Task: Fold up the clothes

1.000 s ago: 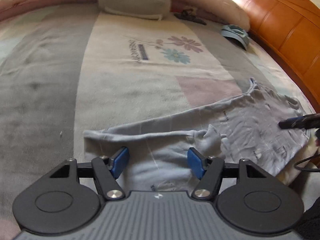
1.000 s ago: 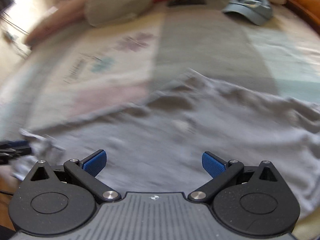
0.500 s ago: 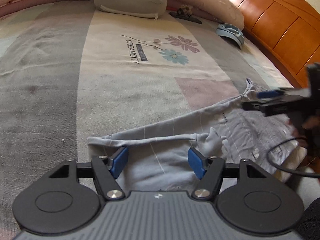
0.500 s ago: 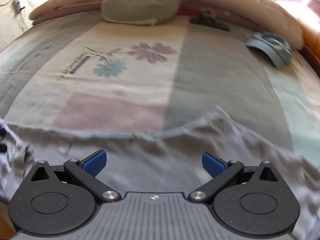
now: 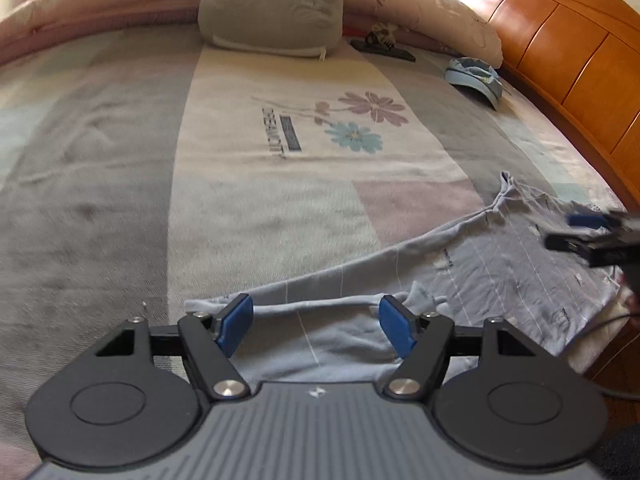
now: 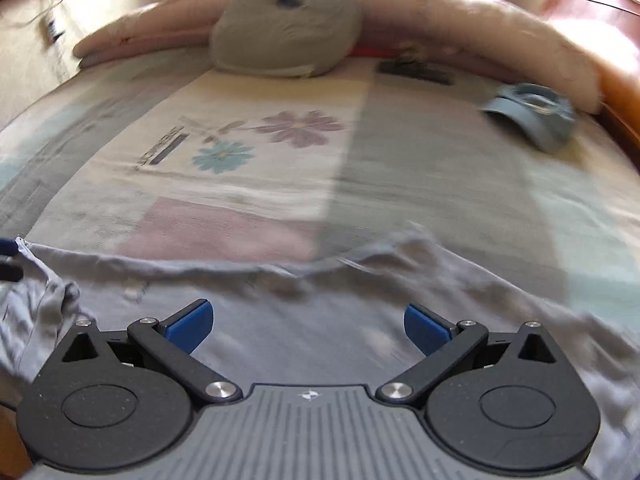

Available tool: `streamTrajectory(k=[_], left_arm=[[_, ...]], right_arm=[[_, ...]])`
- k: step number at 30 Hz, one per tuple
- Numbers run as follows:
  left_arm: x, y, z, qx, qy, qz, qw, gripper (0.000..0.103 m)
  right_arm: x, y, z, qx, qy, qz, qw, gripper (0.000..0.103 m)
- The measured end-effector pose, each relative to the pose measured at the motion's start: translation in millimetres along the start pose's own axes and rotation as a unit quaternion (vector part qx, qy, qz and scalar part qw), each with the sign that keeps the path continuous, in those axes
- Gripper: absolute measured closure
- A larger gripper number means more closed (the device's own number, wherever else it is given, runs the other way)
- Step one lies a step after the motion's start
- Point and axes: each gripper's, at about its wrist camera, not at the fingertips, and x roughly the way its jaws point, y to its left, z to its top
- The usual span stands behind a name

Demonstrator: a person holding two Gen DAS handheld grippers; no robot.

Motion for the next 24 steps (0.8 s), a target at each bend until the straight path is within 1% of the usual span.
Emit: streamTrajectory(k=[2,5,7,9,11,13,16,17,19,21,23,24], left_arm=[[-3.3,-5.9,1.6,0.006,-0.002,0.008,0.9999,0.033],[-3.6,-16.1,3.0,0.008,-0.005,0.023,0.9997,0.033],[-2.4,-24.8,2.9,0.008,-0.008,0.025,0.9996,0.033],[-0.3,-34.8,1.3,0.008,-0.008,0.027,0.9996,0.033],[1.2,-46.2,-0.8,0.01,-0.004,0.03,0.9995,0.033],[2.1,-57.6,-1.7,0.016,-0.003,0.03,0.9994,0.033],[4.6,-72.7,-2.2,0.021,-0.003,0.034,0.9992,0.032],[5.6,-76.7,-3.0,0.019,-0.004,0.036,0.9992,0.032],[7.5,-83.9,-4.9,0.015,-0.004,0.04,0.9991,0.032],[9.5,-87.8,-8.2,0.004,0.0,0.041,0.9991,0.032],[10.9,-91.3,-9.8,0.0,0.001,0.048,0.9989,0.032],[11.6,-93.1,-10.3,-0.003,0.001,0.05,0.9987,0.032]], right_arm=[[-13.3,-23.6,-18.4,0.033,0.002,-0.025,0.999,0.0],[-28.1,-52.4,-50.8,0.067,0.008,-0.062,0.996,0.0],[-33.0,-70.8,-73.8,0.091,0.01,-0.068,0.993,0.0],[-32.2,-83.4,-93.3,0.101,0.022,-0.074,0.992,0.0],[-40.2,-86.0,-106.0,0.084,0.006,-0.069,0.994,0.0],[-47.7,-87.7,-108.5,0.078,0.007,-0.063,0.995,0.0],[-56.3,-92.1,-105.4,0.1,-0.019,-0.012,0.995,0.0],[-54.7,-93.2,-104.8,0.109,-0.017,0.008,0.994,0.0],[-47.5,-94.6,-110.3,0.113,0.003,0.023,0.993,0.0],[-51.7,-92.5,-118.9,0.088,-0.003,0.027,0.996,0.0],[-56.9,-91.4,-119.8,0.066,0.012,0.023,0.997,0.0],[-58.2,-92.1,-116.6,0.065,0.016,0.021,0.998,0.0]])
